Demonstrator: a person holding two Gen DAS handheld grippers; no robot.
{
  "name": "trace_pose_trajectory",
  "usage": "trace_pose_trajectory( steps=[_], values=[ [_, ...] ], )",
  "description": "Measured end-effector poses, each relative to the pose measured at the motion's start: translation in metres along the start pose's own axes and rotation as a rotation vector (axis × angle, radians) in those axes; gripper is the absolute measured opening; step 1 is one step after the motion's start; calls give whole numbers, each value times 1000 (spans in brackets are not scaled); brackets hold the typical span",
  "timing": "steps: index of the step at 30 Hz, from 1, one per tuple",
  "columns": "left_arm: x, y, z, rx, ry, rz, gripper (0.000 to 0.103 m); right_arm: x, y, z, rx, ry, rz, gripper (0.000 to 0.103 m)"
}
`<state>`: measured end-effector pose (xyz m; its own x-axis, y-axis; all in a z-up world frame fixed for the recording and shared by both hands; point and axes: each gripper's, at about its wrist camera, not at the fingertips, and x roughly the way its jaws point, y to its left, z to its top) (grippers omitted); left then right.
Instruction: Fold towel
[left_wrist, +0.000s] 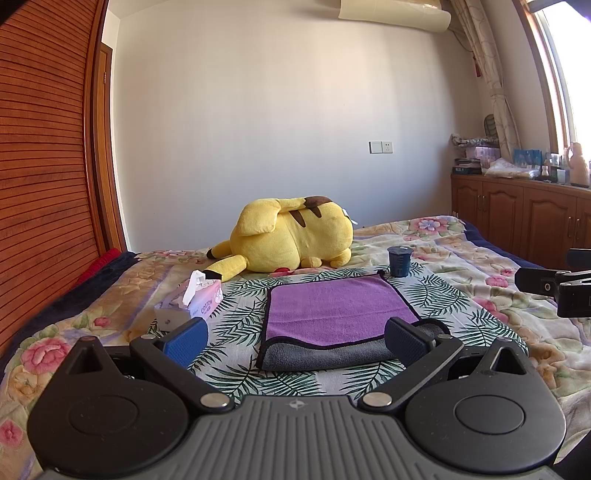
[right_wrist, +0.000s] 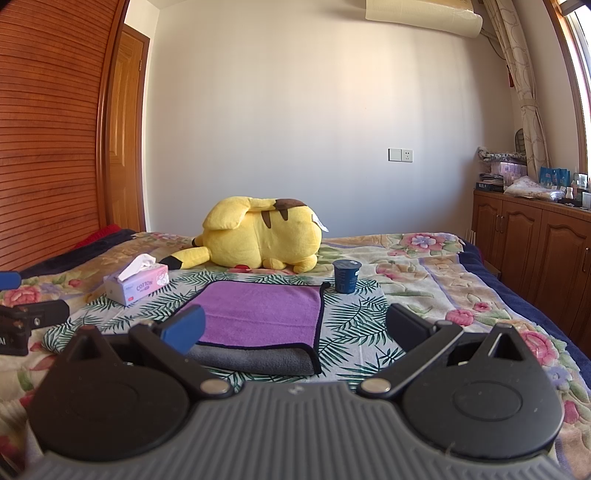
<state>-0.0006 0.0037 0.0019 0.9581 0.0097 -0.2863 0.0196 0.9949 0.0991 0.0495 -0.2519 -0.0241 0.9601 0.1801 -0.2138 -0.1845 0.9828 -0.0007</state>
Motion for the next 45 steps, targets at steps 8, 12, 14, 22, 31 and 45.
trace_pose_trajectory(
  steps=[8, 12, 14, 22, 31, 45],
  values=[
    [3, -1, -2, 8, 11, -4, 87, 2, -1, 2, 0, 9, 3, 103],
    [7, -5, -3, 22, 40, -18, 87, 7, 1, 2, -3, 44, 0, 103],
    [11, -6, -3, 33, 56, -25, 87, 11, 4, -1, -2, 63, 3, 103],
    [26, -5, -1, 25, 102, -52, 87, 26, 6, -4, -5, 117, -1, 103],
    [48, -5, 6, 53, 132, -59, 87, 47, 3, -4, 0, 143, 11, 103],
    [90, 9, 12, 38, 180, -77, 87, 86, 0, -1, -16, 190, 37, 103]
  ],
)
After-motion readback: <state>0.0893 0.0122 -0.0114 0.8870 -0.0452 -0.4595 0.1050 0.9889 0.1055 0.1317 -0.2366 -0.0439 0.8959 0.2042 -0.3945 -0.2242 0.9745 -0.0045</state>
